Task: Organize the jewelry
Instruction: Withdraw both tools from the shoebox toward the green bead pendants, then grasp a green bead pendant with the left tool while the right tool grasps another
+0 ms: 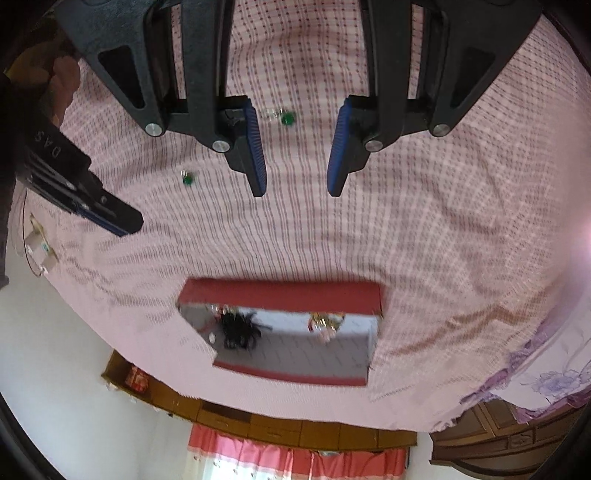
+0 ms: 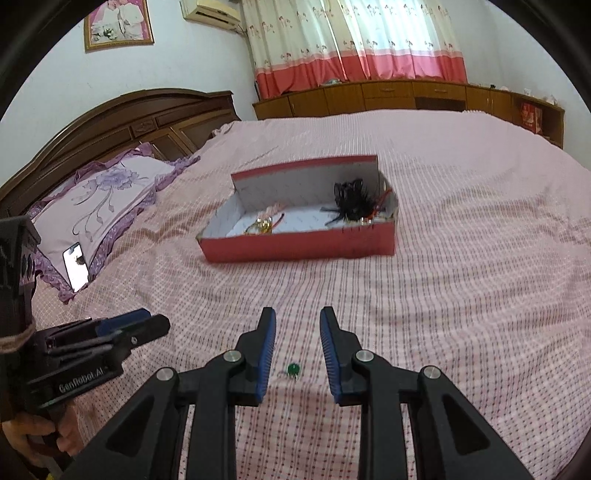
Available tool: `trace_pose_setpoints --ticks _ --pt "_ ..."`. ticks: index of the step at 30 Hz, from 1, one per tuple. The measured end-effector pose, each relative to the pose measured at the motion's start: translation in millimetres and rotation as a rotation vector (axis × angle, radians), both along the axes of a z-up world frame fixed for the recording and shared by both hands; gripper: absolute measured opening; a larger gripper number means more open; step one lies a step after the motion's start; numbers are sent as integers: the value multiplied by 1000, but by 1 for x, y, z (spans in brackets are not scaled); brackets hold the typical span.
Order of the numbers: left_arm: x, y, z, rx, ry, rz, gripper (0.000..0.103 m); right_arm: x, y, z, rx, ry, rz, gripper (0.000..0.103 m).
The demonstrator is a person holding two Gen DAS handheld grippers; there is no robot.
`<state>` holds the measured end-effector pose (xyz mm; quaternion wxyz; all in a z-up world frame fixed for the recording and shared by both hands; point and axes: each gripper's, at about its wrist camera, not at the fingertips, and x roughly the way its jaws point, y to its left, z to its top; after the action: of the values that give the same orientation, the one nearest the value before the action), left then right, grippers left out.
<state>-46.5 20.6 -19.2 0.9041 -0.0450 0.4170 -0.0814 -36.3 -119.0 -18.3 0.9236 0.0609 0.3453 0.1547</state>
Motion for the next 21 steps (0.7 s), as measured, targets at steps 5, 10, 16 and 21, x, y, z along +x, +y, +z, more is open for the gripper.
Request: trace_pose_setpoints --ticks 5,10,16,21 --pt "-1 -1 -20 -31 91 -19 25 -2 -4 -9 9 24 -6 27" --pt "-3 -4 -32 -39 137 -29 24 1 -10 -13 28 38 -18 27" --pt "-4 -8 -43 -32 166 -38 23 3 -12 -21 41 67 -21 27" --pt "-4 -13 -50 -9 169 -49 12 5 -13 -25 47 82 -22 27"
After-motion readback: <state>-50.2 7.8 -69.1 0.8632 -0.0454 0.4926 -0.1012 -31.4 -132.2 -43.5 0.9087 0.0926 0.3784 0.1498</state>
